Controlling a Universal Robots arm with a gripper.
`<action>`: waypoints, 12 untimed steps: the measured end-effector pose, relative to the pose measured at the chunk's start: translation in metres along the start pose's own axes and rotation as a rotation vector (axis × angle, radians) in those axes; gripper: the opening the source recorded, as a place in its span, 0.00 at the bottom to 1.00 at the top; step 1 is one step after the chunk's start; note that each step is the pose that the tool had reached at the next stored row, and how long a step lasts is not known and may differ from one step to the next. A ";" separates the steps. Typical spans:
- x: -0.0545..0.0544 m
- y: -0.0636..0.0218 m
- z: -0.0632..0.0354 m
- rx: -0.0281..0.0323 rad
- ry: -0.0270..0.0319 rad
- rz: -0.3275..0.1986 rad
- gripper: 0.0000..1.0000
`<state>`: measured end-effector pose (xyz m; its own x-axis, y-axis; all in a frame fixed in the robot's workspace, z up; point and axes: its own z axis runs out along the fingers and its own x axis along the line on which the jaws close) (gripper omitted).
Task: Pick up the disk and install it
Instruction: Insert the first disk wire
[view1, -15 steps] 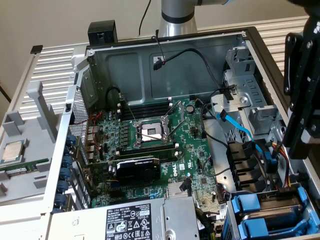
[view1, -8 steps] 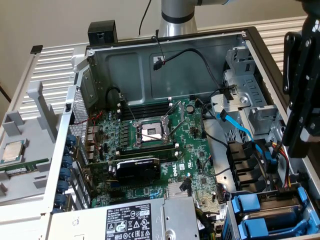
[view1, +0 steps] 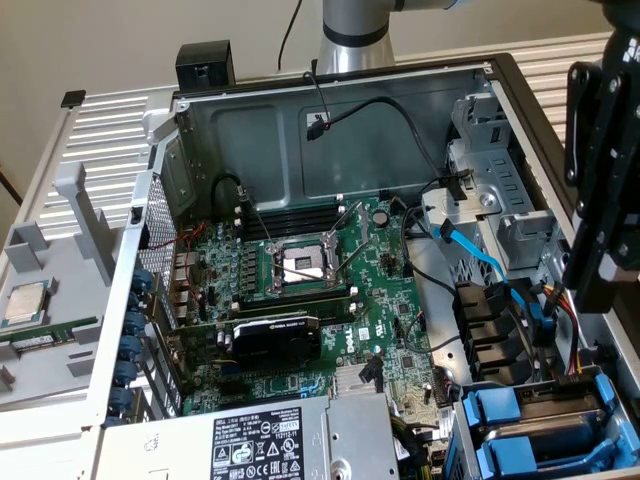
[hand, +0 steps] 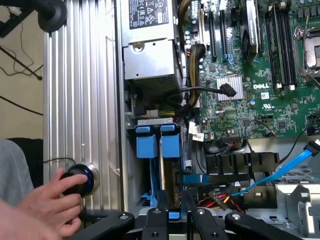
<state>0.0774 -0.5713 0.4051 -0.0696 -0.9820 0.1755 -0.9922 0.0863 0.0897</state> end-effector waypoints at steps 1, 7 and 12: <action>0.000 0.0000 0.0000 -0.0001 -0.0009 0.000 0.25; 0.000 0.0010 0.0002 -0.0005 -0.0063 -0.001 0.25; 0.000 0.0033 0.0003 -0.0006 -0.0075 -0.001 0.25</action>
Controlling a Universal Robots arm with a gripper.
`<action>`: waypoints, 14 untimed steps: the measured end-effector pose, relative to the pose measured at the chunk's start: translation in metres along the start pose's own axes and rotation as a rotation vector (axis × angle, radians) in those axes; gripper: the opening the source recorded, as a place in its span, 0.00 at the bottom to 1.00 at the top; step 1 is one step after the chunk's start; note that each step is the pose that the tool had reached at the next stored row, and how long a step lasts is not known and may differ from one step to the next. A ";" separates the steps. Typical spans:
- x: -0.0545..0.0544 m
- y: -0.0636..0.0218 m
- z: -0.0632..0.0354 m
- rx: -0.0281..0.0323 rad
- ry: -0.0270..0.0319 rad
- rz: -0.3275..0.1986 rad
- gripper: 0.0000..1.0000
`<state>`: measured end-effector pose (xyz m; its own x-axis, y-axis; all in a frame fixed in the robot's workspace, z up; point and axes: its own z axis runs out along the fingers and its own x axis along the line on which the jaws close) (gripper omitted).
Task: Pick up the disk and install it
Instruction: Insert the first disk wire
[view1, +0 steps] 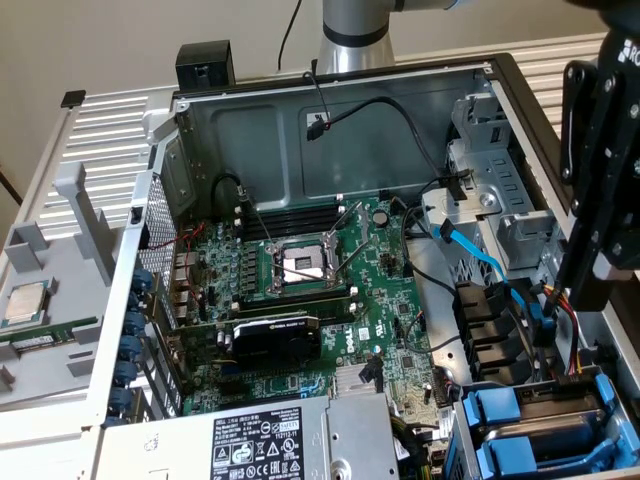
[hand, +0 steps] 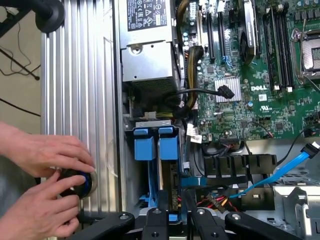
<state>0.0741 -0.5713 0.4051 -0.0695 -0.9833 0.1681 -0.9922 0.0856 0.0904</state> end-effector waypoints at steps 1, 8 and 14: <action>0.000 0.0011 0.0001 0.0000 -0.0003 0.000 0.25; 0.000 0.0096 0.0039 -0.0001 -0.0014 0.000 0.25; -0.002 0.0092 0.0132 -0.0002 -0.0019 0.000 0.25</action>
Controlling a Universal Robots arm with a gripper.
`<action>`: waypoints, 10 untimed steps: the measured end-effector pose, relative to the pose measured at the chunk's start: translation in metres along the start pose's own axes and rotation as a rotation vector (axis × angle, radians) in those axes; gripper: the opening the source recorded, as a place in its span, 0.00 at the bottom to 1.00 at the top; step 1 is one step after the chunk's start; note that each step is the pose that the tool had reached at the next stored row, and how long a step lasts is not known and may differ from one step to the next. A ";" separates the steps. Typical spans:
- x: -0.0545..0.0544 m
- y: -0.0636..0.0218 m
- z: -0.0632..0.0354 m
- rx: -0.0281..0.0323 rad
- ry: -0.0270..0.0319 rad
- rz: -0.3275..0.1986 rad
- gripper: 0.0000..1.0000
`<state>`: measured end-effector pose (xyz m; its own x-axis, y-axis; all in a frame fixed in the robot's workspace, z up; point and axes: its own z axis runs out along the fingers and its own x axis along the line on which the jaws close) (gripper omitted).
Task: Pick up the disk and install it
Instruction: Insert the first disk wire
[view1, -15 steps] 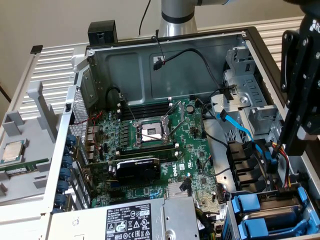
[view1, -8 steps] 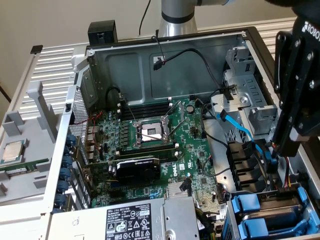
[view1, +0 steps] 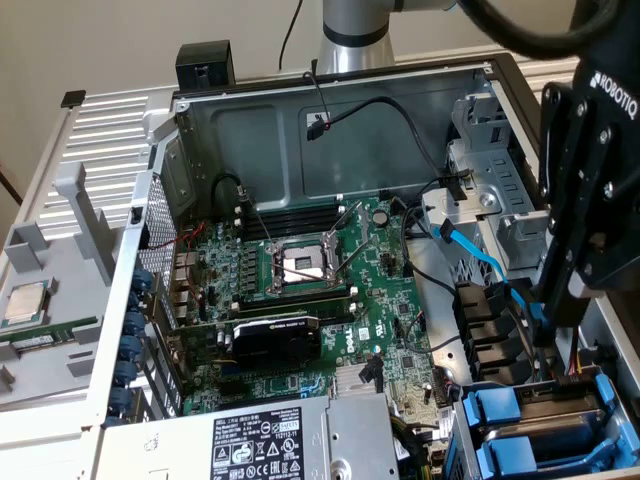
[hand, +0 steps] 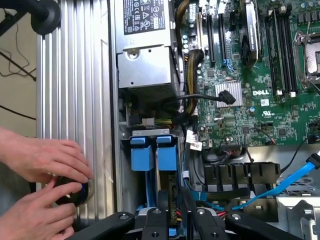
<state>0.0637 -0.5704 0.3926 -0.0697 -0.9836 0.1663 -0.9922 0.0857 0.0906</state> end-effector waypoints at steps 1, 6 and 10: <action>0.000 0.0001 0.0006 -0.0006 -0.0013 0.000 0.25; -0.001 0.0006 0.0038 -0.0041 -0.0087 -0.002 0.25; -0.005 0.0009 0.0065 -0.0049 -0.0088 -0.002 0.25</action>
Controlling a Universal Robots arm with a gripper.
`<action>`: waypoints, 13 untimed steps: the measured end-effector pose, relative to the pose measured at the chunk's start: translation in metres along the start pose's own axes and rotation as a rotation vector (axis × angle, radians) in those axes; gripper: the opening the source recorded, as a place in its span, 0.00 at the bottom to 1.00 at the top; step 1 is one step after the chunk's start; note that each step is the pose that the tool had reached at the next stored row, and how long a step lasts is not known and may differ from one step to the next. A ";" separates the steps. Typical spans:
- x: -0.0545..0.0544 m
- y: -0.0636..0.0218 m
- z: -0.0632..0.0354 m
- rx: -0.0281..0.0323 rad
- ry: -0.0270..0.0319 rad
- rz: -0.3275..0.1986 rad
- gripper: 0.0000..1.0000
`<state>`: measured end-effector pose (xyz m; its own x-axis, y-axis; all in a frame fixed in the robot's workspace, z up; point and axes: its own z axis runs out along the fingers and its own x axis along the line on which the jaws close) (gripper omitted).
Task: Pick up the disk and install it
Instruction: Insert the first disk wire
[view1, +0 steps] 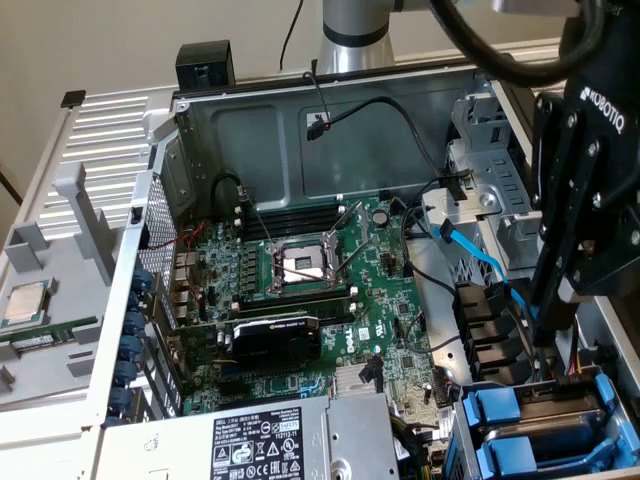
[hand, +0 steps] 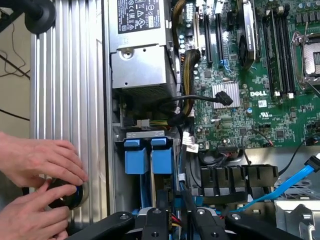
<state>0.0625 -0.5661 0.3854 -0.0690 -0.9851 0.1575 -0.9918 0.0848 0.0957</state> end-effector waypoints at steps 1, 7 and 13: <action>-0.001 0.0001 0.0005 -0.0004 0.0001 0.000 0.25; -0.003 0.0016 0.0052 -0.0036 0.0004 -0.001 0.25; -0.004 0.0023 0.0111 -0.0076 0.0007 -0.001 0.25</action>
<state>0.0593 -0.5641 0.3742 -0.0676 -0.9851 0.1581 -0.9910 0.0846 0.1034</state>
